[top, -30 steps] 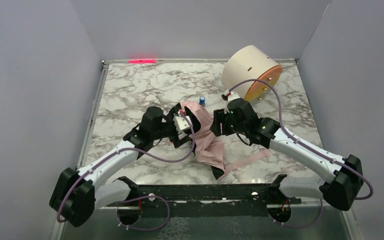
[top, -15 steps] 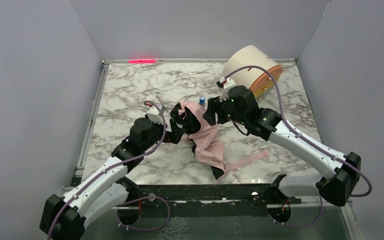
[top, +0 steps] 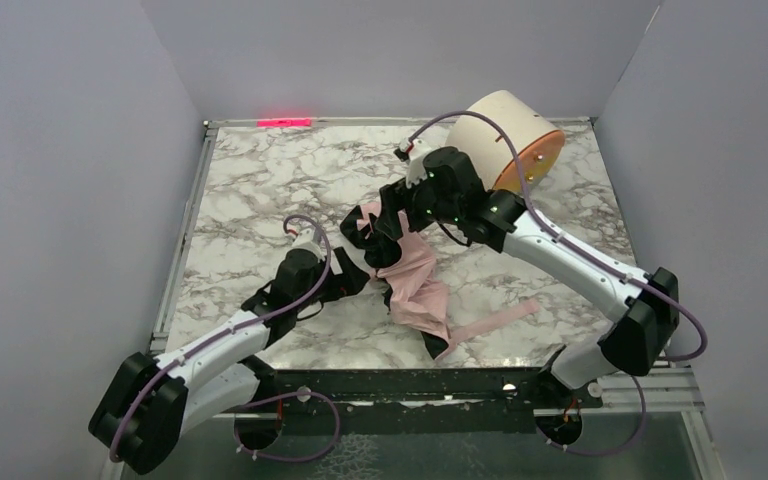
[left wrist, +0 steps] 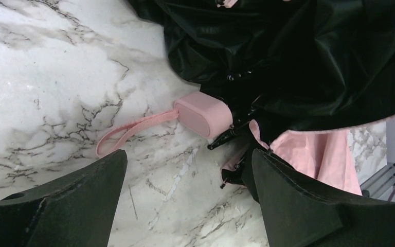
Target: Put away the umbrella
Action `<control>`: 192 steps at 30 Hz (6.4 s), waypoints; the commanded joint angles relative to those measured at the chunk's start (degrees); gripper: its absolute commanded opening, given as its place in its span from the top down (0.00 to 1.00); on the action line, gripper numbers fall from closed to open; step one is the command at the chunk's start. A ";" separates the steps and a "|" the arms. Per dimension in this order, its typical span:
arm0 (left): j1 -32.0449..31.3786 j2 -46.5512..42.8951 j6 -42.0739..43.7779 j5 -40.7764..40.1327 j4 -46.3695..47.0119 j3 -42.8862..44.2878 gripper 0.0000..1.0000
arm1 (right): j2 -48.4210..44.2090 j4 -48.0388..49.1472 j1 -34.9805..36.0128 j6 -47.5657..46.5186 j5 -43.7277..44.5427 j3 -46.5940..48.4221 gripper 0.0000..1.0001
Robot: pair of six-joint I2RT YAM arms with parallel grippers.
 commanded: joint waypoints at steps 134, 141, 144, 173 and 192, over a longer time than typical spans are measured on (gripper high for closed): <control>-8.46 2.71 18.65 13.79 -15.56 32.96 0.10 | -20.88 1.83 -8.96 20.13 6.65 -27.02 0.46; -16.13 -0.05 16.13 11.72 -20.23 30.27 0.08 | -21.27 1.56 -8.90 13.28 6.42 -28.79 0.35; -17.13 -0.60 15.10 7.76 -23.84 29.92 0.10 | -24.51 7.31 -8.97 8.82 8.51 -32.35 0.32; -18.49 3.51 10.61 10.11 -21.43 29.56 0.23 | -12.86 23.84 -13.31 -34.79 -28.56 -33.89 0.45; -21.58 10.48 11.93 7.92 -16.05 30.33 0.45 | -8.21 24.93 -15.25 -33.72 -32.36 -31.34 0.97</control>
